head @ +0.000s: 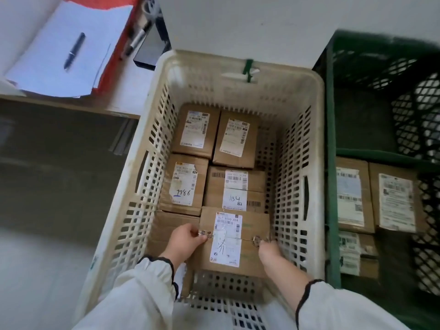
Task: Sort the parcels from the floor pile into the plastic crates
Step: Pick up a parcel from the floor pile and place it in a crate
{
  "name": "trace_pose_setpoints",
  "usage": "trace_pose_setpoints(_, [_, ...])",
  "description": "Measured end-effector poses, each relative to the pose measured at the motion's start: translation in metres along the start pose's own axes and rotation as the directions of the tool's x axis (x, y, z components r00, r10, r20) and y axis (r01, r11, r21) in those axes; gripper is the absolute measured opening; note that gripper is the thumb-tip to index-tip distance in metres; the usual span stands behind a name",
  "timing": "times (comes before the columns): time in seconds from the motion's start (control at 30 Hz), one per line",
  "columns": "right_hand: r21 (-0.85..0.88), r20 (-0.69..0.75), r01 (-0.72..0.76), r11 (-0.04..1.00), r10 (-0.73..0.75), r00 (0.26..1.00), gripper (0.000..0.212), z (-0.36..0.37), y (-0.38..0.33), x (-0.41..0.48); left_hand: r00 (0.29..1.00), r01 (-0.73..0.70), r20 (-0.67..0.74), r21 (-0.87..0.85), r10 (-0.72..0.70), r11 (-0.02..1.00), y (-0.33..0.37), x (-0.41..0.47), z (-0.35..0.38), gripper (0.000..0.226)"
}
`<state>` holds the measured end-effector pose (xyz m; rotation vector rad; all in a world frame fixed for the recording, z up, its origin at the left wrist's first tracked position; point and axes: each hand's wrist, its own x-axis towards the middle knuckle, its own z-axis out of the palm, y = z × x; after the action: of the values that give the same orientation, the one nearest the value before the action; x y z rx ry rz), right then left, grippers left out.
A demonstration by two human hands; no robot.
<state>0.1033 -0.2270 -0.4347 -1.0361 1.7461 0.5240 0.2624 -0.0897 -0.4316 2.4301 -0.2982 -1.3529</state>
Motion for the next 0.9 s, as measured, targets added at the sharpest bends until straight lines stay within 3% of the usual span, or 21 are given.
trace_pose_setpoints(0.27, [0.064, -0.039, -0.036, 0.997, 0.038, 0.999, 0.038, 0.012, 0.003, 0.024, 0.998, 0.003, -0.063, 0.091, 0.003, 0.996, -0.008, 0.02, 0.014, 0.03])
trace_pose_setpoints(0.53, [0.081, -0.067, -0.076, 0.994, 0.082, 0.994, 0.037, 0.022, 0.005, 0.042, 0.983, -0.023, -0.157, 0.413, 0.097, 0.91, -0.006, 0.028, 0.025, 0.032])
trace_pose_setpoints(0.9, [0.208, -0.161, -0.094, 0.974, 0.129, 0.978, 0.027, 0.038, 0.006, 0.047, 0.973, -0.003, -0.196, 0.528, 0.125, 0.849, -0.012, 0.034, 0.04, 0.037])
